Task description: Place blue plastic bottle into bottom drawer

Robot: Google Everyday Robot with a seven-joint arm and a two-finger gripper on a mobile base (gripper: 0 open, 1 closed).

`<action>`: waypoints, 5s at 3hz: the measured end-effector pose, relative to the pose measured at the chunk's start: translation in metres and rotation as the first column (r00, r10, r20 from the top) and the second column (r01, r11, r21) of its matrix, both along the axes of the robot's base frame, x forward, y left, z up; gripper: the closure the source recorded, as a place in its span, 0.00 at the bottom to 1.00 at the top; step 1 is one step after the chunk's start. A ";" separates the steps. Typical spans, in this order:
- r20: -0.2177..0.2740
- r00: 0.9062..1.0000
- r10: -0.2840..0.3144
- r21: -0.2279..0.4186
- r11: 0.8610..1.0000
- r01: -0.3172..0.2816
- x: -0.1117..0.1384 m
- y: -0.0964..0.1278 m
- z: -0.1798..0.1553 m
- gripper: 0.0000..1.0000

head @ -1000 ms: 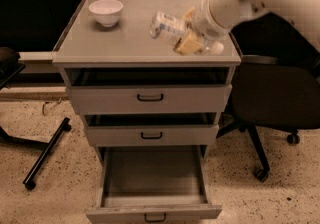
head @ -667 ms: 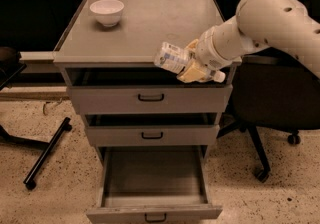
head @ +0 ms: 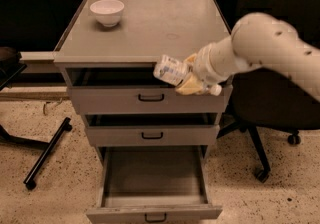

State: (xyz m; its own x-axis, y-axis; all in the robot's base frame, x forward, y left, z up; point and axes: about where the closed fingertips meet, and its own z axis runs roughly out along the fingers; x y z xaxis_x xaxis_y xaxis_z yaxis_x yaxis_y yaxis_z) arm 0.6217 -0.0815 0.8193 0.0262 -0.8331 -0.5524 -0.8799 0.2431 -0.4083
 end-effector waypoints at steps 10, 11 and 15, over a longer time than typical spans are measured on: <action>-0.335 0.916 -0.220 0.193 0.936 0.296 -0.047 -0.023 -0.546 1.00; -0.350 0.899 -0.262 0.153 0.931 0.331 -0.047 -0.027 -0.601 1.00; -0.346 0.893 -0.289 0.018 0.949 0.315 -0.018 -0.019 -0.651 1.00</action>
Offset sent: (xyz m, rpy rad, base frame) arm -0.0615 -0.0063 -0.2846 0.1134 0.2528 -0.2379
